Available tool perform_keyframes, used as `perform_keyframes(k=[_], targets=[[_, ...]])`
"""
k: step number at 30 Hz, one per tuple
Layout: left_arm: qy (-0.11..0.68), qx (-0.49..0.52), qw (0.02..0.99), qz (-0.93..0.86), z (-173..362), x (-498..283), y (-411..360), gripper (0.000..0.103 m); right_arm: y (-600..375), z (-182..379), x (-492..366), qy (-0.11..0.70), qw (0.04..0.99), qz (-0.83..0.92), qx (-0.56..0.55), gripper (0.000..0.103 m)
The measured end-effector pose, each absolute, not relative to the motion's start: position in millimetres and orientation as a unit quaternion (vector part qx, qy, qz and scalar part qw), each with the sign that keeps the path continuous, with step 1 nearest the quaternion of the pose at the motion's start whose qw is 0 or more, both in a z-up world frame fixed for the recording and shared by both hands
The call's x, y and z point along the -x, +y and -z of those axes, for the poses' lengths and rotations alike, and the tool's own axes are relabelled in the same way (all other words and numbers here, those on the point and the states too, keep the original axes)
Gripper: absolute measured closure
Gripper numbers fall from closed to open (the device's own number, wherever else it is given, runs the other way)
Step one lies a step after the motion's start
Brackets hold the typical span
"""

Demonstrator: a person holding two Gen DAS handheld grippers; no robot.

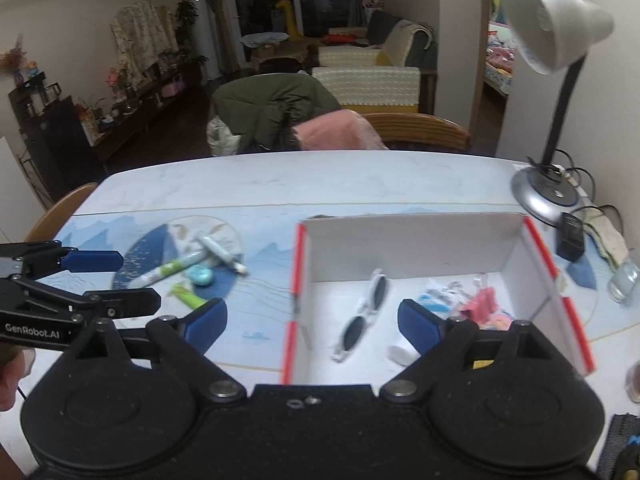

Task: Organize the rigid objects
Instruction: 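Withdraw both tools from the shoebox back toward the remaining pile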

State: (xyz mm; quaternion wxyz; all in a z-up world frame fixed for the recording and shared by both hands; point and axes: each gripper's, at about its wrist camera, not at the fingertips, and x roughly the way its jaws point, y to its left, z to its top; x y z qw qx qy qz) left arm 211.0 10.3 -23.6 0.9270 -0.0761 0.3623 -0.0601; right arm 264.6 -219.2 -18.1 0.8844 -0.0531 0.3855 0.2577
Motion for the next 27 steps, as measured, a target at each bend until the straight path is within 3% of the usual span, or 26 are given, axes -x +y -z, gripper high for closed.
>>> perform_keyframes(k=[13,16,27], targets=[[0.377,0.072,0.922,0.054,46,-195,76,0.015,-151,27,-247,0.379,0.871,-0.307,0.051,0.003],[0.38,0.074,0.921,0.051,55,-196,88,0.0,-137,32,-247,0.385,0.868,-0.307,0.057,0.003],[0.397,0.09,0.912,0.042,94,-218,135,0.0,-93,64,-250,0.412,0.848,-0.322,0.089,0.004]])
